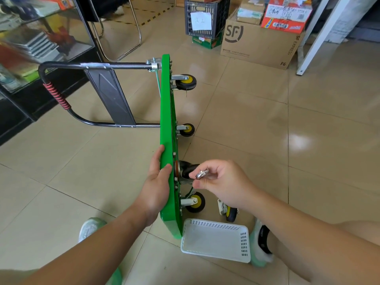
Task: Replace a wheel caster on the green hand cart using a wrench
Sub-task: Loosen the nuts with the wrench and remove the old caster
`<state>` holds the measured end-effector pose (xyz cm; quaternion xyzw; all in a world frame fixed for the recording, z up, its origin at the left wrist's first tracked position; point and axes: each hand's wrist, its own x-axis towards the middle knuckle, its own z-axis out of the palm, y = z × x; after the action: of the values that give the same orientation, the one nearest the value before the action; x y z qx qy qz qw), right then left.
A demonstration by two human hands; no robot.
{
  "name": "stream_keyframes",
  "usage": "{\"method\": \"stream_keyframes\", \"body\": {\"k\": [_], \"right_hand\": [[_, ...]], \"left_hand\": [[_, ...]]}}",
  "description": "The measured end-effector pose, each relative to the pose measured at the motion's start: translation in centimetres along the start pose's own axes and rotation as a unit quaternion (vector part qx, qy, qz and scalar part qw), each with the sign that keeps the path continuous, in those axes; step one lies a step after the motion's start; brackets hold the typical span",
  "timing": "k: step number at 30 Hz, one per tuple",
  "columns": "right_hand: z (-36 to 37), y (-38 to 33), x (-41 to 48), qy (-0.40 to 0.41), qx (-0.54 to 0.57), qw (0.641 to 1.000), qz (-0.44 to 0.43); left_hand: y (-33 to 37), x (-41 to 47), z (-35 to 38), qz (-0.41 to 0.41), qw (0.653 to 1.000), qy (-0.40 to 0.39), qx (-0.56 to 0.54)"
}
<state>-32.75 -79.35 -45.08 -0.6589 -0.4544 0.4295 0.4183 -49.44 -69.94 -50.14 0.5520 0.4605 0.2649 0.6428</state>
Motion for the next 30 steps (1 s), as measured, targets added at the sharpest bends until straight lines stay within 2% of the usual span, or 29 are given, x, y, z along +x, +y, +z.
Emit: {"method": "stream_keyframes", "body": {"k": [4,9,13,21,30], "right_hand": [[0.0,-0.4,-0.4,0.015,-0.002,0.999,-0.029],[-1.0,-2.5,-0.4,0.100,0.101,0.981,-0.133],[-0.9,-3.1,0.8,0.152,0.137,0.963,-0.175],[-0.6,0.1,2.2,0.184,0.114,0.971,-0.107],[-0.4,2.8,-0.6,0.199,0.069,0.976,-0.064]], "left_hand": [[0.2,0.0,0.0,0.001,1.000,-0.003,0.001],[-0.1,0.1,-0.1,0.008,1.000,-0.008,0.008],[-0.1,0.1,-0.1,0.001,1.000,-0.007,0.010],[-0.5,0.4,-0.2,-0.007,1.000,-0.005,0.004],[-0.7,0.5,-0.2,-0.006,1.000,-0.007,-0.004]]}}
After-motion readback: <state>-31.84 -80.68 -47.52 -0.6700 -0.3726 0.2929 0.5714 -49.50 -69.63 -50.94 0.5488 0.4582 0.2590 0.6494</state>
